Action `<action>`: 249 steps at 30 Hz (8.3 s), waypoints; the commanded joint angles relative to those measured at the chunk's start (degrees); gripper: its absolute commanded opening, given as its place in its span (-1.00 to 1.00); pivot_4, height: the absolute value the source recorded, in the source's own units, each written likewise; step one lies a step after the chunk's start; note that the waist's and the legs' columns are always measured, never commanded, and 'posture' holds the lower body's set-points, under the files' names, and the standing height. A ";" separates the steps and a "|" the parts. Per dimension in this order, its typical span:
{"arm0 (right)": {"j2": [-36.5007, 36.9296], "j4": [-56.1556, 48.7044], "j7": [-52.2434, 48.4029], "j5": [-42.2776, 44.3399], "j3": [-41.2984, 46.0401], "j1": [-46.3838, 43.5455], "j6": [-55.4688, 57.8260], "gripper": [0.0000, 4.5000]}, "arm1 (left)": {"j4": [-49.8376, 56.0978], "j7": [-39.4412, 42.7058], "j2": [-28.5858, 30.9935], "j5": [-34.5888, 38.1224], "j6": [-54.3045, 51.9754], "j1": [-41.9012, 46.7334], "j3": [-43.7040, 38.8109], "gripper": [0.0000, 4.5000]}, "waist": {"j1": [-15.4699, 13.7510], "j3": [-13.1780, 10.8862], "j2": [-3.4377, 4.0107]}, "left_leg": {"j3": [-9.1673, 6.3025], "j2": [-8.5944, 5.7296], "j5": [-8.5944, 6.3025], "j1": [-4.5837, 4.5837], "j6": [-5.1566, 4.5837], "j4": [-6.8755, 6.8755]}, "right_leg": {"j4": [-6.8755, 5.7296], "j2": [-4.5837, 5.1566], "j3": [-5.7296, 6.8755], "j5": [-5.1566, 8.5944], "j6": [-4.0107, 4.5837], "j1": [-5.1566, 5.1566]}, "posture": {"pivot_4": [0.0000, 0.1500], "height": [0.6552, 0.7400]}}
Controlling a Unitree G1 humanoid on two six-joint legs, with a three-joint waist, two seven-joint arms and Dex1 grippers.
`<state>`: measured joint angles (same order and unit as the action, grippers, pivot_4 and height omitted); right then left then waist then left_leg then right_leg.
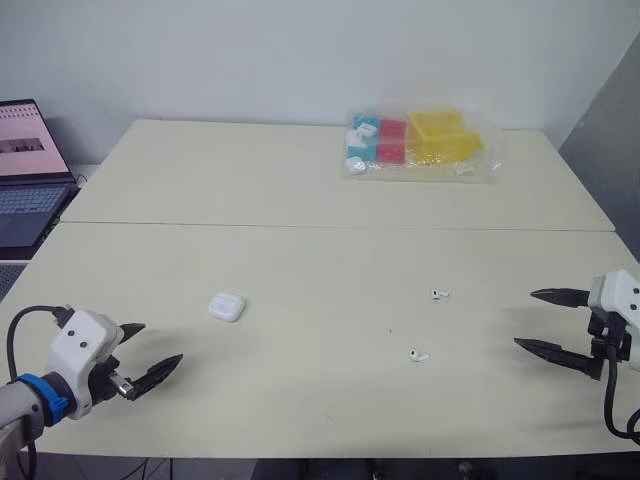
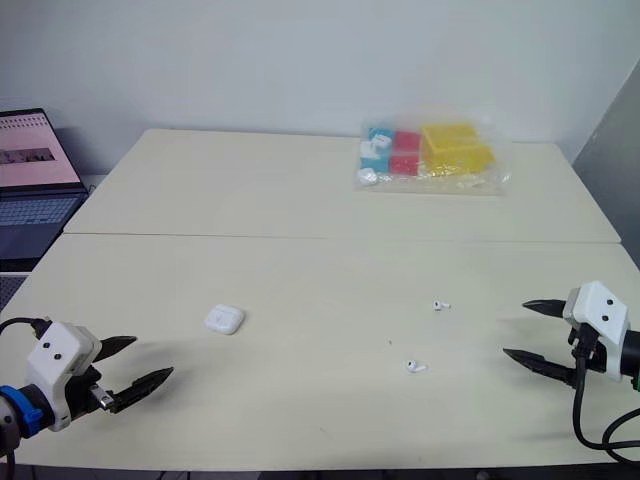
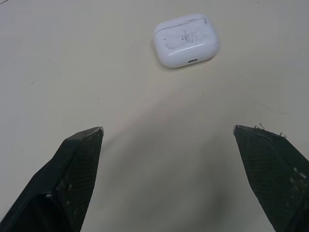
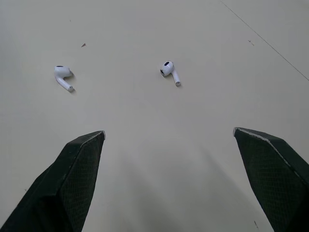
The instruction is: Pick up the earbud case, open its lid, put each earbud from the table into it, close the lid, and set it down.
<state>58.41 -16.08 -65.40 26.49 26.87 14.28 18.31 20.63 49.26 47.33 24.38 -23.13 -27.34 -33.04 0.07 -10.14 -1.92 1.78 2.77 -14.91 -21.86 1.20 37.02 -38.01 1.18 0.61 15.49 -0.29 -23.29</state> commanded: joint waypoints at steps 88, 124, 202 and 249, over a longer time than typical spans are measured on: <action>-1.61 -16.45 12.03 17.75 -13.28 -27.47 26.22 1.00 | -2.48 3.06 -4.85 -5.29 -3.30 31.92 35.38 0.24 | -0.69 0.25 0.25 | 0.01 -0.14 0.03 -0.02 -0.03 0.19 | -0.07 0.01 -0.07 -0.32 0.08 0.10 | 1.00 1.00; -26.27 -8.04 48.64 52.44 -21.42 -37.83 54.38 0.41 | -16.68 5.24 -21.16 -16.62 49.18 47.72 47.38 0.24 | 0.05 0.26 0.19 | -0.08 -0.09 0.03 -0.30 -0.05 0.39 | -0.04 -0.27 -0.06 -0.30 -0.36 0.03 | 1.00 1.00; -8.77 -9.89 0.77 -11.36 -54.92 -59.18 28.39 -0.65 | 2.07 4.75 -16.32 -7.06 -16.66 58.35 54.78 -0.66 | 0.12 0.14 0.26 | -0.13 -0.22 0.03 -0.97 -0.06 1.12 | -0.86 -0.48 -0.08 -0.36 -0.16 -0.79 | 1.00 1.00; -15.32 -8.33 7.07 -17.07 -42.10 -46.49 6.70 0.55 | -11.99 7.85 -26.18 -5.00 18.06 41.61 43.44 -0.66 | 0.09 0.14 0.23 | -0.10 -0.16 0.04 -0.88 -0.05 1.19 | -0.93 -0.58 -0.10 -0.43 -0.06 -0.74 | 1.00 1.00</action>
<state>43.30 -23.58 -58.76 9.74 -15.76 -31.08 24.65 7.02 56.93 21.03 19.11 -5.82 14.16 10.02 0.16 -10.01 -1.68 1.67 2.61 -14.87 -22.74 1.16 38.21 -38.94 0.59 0.52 15.06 -0.35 -24.03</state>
